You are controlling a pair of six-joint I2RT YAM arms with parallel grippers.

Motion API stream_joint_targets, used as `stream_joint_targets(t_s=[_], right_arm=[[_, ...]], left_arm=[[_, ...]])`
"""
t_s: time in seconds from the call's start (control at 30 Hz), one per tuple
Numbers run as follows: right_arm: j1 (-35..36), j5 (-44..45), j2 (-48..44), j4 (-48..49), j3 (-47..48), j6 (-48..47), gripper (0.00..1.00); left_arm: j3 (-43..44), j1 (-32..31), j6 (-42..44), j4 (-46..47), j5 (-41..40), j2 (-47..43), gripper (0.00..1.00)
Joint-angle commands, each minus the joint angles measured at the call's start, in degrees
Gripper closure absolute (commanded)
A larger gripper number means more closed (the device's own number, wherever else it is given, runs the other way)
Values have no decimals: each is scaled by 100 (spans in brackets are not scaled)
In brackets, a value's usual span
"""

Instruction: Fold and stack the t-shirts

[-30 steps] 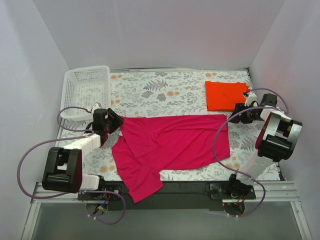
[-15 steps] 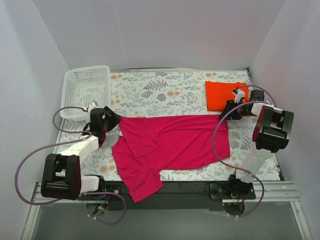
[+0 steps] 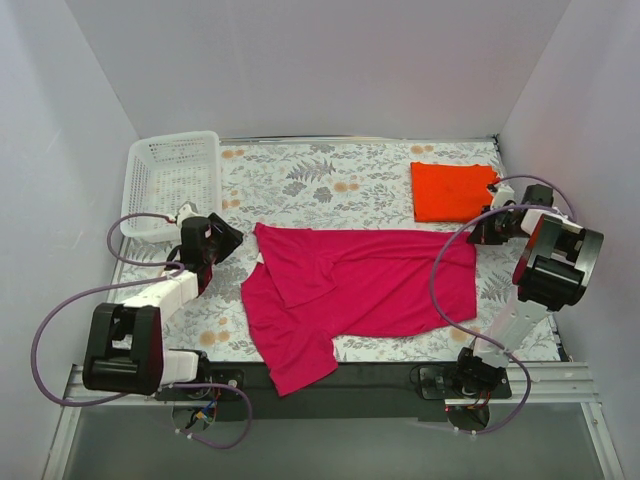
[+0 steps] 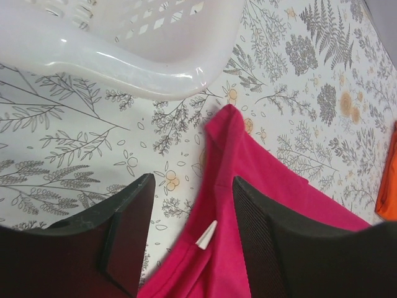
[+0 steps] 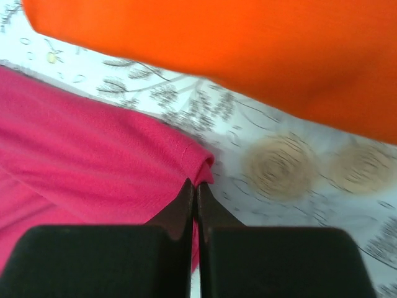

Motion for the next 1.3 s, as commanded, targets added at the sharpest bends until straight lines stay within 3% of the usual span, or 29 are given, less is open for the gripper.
stream_joint_targets(t_s=[0.0,0.2,0.47,0.7,0.87,1.1,1.27], right_arm=[[-257,92,-103,-363,356,-603,99],[-274,-119,223,-716,629,-780,99],[-283,-207,363,-698,673,-762,99],[-283,-260,399,-698,761,-718,99],[-292,-304,399,-698,770,-701,99],[-327,-357,355,-698,708,-745,99],[-345,-374,364,-698,700,-780,99]], left_arm=[[161,27,136,365,426,270,51],[644,18,469,815,1385,1175,55],[1663,-219,734,710,1343,2072,59],[2051,-526,839,437,1097,2547,60],[2200,-790,910,236,466,2749,60],[2385,-1010,945,-2,-564,2908,67],[2377,-1028,962,-64,-732,2846,71]])
